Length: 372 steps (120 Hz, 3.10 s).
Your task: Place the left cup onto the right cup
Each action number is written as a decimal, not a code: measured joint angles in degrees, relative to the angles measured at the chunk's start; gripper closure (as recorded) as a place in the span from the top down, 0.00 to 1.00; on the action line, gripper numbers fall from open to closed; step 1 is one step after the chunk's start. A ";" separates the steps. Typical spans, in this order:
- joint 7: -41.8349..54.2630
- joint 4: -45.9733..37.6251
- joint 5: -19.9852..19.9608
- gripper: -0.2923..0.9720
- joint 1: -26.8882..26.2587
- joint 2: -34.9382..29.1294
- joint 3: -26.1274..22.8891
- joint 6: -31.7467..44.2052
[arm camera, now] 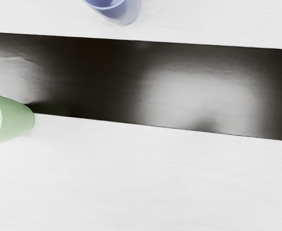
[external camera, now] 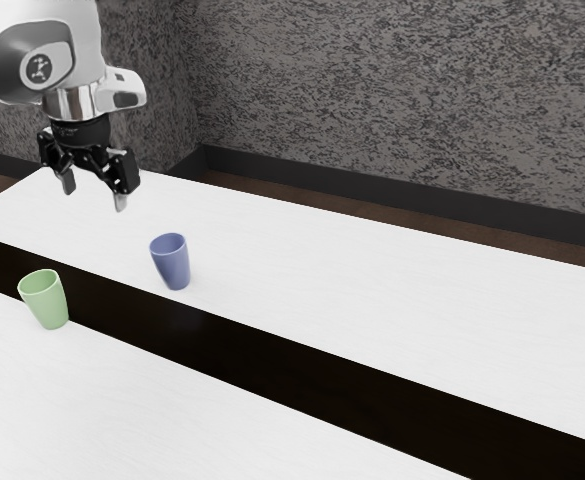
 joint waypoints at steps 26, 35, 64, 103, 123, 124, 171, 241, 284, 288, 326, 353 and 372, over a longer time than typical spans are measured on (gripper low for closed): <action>-0.29 -2.66 -0.20 0.77 0.67 -0.79 0.50 0.10; -0.10 -3.87 -0.23 0.77 0.94 -0.83 1.14 0.66; 1.88 -6.90 0.11 0.77 2.39 -0.81 2.08 3.18; 6.51 -10.59 2.11 0.77 3.41 -1.67 3.32 6.51; 8.67 -14.53 3.14 0.77 3.51 -4.42 4.73 8.55; 8.76 -14.72 3.17 0.77 3.52 -4.54 4.83 8.66; 13.18 -18.23 3.43 0.77 6.10 -4.31 8.15 13.98; 21.79 -13.36 2.56 0.77 6.62 7.48 11.95 23.91; 25.84 -13.47 1.64 0.77 6.93 11.80 15.74 28.79; 26.31 -13.39 1.20 0.77 7.07 12.34 16.08 29.30; 30.59 -12.56 -1.64 0.77 9.17 16.76 17.82 33.31; 32.87 -12.31 -2.44 0.77 7.43 18.77 17.88 35.34; 34.04 -12.29 -2.98 0.77 7.31 19.76 17.73 36.31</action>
